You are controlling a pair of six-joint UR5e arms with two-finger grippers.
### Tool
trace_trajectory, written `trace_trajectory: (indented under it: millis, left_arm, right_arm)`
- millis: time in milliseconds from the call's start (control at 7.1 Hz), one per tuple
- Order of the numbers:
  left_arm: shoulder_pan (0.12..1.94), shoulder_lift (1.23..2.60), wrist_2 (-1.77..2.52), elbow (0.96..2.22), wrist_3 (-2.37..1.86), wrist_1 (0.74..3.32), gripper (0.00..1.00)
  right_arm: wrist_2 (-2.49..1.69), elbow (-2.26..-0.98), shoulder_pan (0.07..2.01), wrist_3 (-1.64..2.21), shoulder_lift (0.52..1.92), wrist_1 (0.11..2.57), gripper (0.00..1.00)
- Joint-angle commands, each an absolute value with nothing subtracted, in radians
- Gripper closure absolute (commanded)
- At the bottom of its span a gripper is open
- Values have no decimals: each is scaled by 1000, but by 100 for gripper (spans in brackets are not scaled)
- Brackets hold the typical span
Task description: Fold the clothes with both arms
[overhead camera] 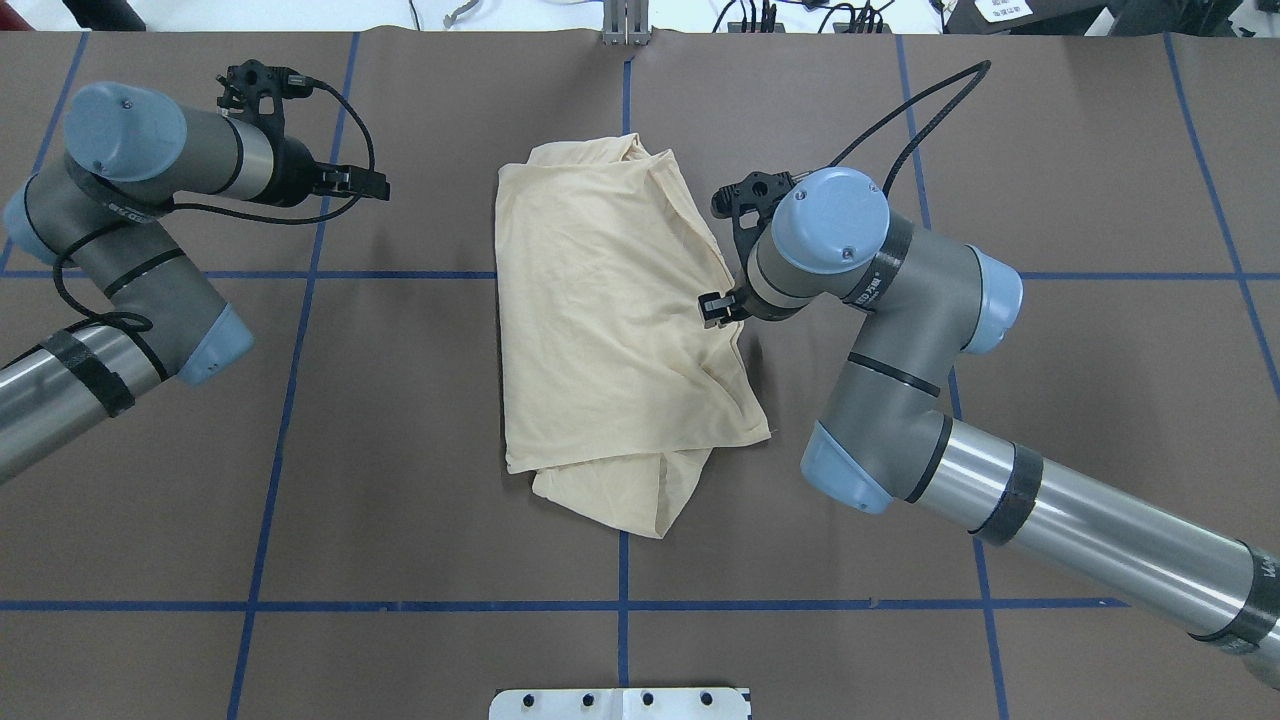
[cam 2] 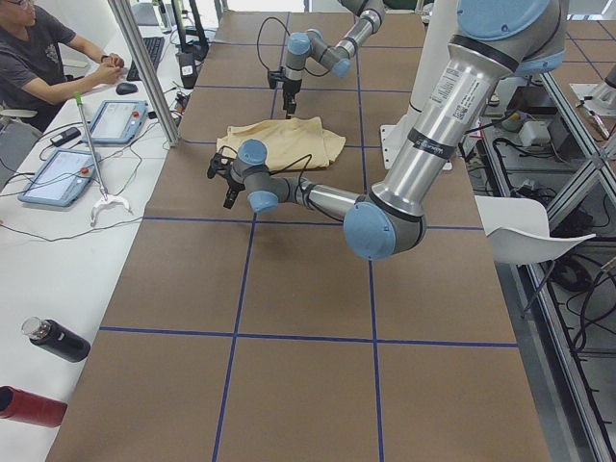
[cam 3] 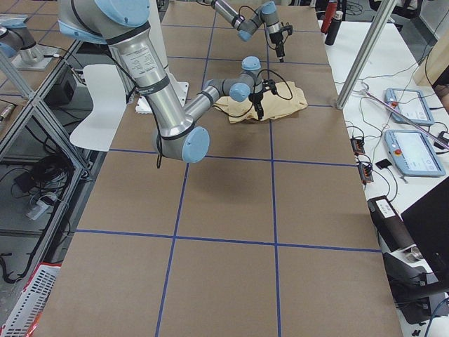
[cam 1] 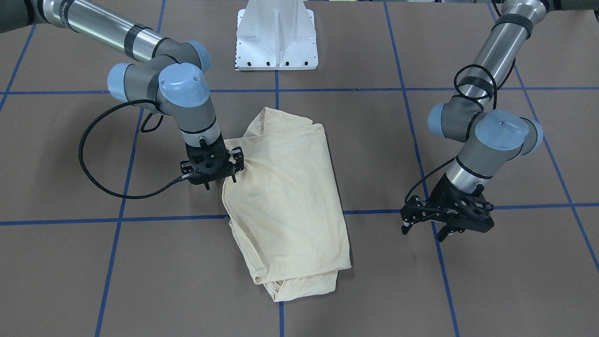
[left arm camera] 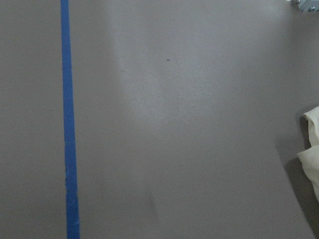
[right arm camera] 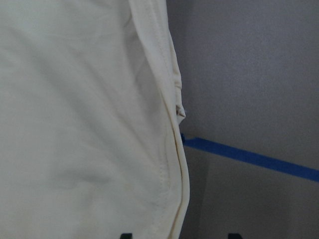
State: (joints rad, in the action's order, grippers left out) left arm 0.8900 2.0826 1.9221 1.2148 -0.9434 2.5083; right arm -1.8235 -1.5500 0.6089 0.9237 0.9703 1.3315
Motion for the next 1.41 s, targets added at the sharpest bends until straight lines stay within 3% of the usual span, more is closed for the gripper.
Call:
trace_trajectory:
  millis: [0,423,845,1268]
  left_arm:
    - [888,2082,1922,1212,-943,2513,0]
    - [888,2083,1922,1213,-945,2514,0]
    - [888,2083,1922,1213,-946,2517,0]
    - [888,2080,1924,1223,-949,2520,0]
  right_arm:
    - [-1883,-1586,595,1046,995,1327,9]
    - [-1945,-1638,586,1117,1069,1324,5]
    - [-1933,-1629,613,1126,1013,1324,5]
    - [-1809,-1421,637,1070,826,1324,5]
